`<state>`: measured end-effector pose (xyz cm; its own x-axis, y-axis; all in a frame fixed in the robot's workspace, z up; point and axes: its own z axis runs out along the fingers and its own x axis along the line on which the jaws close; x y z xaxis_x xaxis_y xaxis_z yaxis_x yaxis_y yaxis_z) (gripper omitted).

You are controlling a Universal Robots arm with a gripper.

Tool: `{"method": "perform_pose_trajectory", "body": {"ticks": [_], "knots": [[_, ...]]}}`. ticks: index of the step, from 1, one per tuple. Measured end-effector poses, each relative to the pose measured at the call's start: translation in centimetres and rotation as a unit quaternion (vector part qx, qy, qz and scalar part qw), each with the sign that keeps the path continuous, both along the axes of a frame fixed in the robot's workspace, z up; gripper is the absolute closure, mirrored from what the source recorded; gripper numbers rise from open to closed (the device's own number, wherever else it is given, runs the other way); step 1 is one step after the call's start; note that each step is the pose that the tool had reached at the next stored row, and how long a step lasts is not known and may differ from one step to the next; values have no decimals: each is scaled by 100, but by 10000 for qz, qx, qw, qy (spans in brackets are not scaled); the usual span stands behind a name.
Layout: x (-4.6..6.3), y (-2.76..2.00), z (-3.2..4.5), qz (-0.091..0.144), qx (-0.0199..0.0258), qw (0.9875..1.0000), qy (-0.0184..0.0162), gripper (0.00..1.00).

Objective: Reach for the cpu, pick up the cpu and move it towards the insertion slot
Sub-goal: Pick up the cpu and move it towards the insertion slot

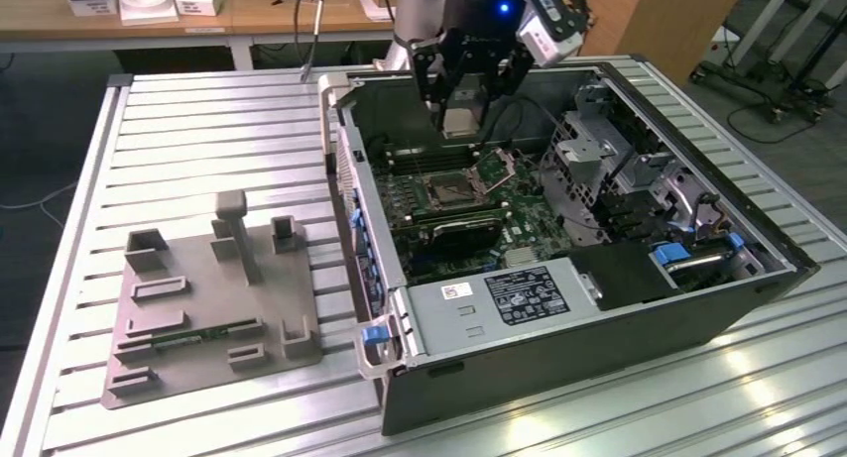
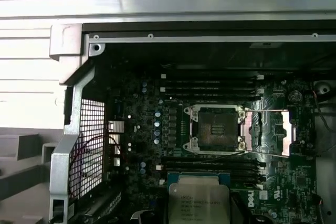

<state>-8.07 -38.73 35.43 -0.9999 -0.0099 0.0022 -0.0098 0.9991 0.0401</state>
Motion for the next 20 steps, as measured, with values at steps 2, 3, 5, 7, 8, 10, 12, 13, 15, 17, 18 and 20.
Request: {"method": "perform_pose_trajectory", "body": {"ticks": [2,3,5,7,8,10,12,13,15,17,18,20], "knots": [[19,6,-5,-35,-1,10000,1,46],[31,9,-7,-55,-1,10000,1,46],[61,17,-14,-85,-1,10000,0,46],[93,26,-20,-114,-1,9999,0,46],[109,31,-22,-129,-1,9999,1,46],[139,44,-24,-157,-1,9999,1,46],[163,67,-25,-169,-1,9999,0,46],[174,80,-25,-171,-1,9999,1,46],[203,102,-26,-175,-1,9998,0,46],[238,128,-26,-175,-1,9998,1,46],[248,146,-28,-176,-1,9998,0,46],[264,183,-30,-177,-1,9998,0,46]]}}
